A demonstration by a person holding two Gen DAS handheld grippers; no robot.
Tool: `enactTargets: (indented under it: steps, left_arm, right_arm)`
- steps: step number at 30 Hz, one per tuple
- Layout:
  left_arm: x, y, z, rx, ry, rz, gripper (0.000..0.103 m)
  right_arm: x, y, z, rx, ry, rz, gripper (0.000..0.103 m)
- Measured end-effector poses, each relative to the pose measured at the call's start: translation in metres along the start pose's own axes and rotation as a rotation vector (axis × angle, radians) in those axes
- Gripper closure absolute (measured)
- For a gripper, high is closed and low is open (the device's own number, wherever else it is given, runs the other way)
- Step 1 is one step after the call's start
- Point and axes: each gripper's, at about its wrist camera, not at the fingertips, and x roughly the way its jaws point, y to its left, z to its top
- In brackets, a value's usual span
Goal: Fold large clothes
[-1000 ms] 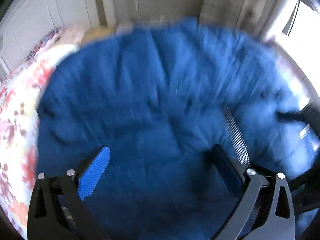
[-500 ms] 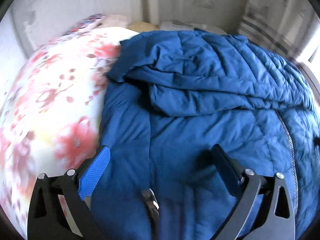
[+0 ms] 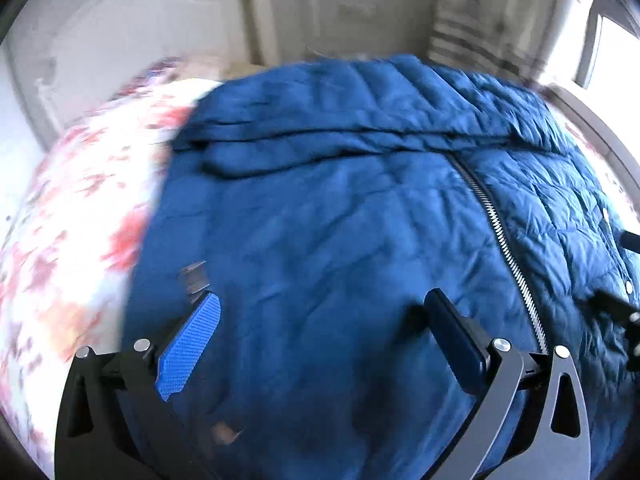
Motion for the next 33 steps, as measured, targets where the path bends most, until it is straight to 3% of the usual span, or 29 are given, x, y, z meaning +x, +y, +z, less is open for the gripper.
enactTargets:
  steps: [3,6,9,11,14,15,16,18,20,24,26,27,28,30,33]
  left_arm:
    - [-0.017,0.021,-0.023,-0.083,-0.008,0.033,0.005]
    - [-0.036,0.012,-0.034,-0.066,-0.006,0.034,0.006]
    - [-0.074,-0.014,-0.049,-0.025,-0.083,-0.074,0.005]
    - [-0.08,-0.036,-0.059,0.045,-0.061,-0.09,0.005]
    - [-0.054,-0.048,-0.077,0.095,0.041,-0.08,0.004]
    - [-0.048,-0.045,-0.082,0.091,0.037,-0.093,0.004]
    - [-0.052,-0.038,-0.088,0.079,-0.005,-0.125,0.004]
    - [-0.061,-0.027,-0.094,0.086,-0.012,-0.144,0.004]
    - [-0.072,-0.01,-0.098,0.066,-0.046,-0.129,0.004]
    - [-0.08,0.041,-0.111,-0.047,-0.08,-0.053,0.004]
    - [-0.065,0.059,-0.119,-0.069,-0.043,-0.012,0.004]
    - [-0.063,0.065,-0.124,-0.076,-0.064,-0.044,0.004]
    - [-0.065,0.066,-0.127,-0.07,-0.082,-0.045,0.004]
    - [-0.068,0.062,-0.129,-0.051,-0.091,-0.024,0.004]
    - [-0.085,0.067,-0.134,-0.093,-0.116,-0.051,0.005]
  right_arm:
    - [-0.036,-0.003,-0.029,0.058,-0.069,0.017,0.003]
    - [-0.042,0.005,-0.047,0.057,-0.051,0.017,0.004]
    - [-0.061,0.033,-0.059,-0.003,-0.077,0.009,0.004]
    - [-0.074,0.058,-0.062,-0.039,-0.101,0.036,0.004]
    - [-0.068,0.087,-0.071,-0.133,-0.02,0.027,0.003]
    - [-0.06,0.092,-0.078,-0.156,0.009,0.024,0.003]
    - [-0.057,0.088,-0.085,-0.132,-0.015,0.037,0.003]
    - [-0.057,0.075,-0.095,-0.049,-0.038,0.093,0.003]
    - [-0.065,0.07,-0.101,-0.049,-0.044,0.098,0.003]
    - [-0.096,0.039,-0.116,0.05,-0.133,0.038,0.003]
    - [-0.092,0.015,-0.127,0.117,-0.125,-0.019,0.003]
    - [-0.082,0.002,-0.135,0.149,-0.097,-0.015,0.003]
    - [-0.077,-0.006,-0.142,0.167,-0.12,0.036,0.002]
    - [-0.078,-0.004,-0.15,0.145,-0.167,0.03,0.002]
    - [-0.088,-0.004,-0.145,0.152,-0.127,0.019,0.003]
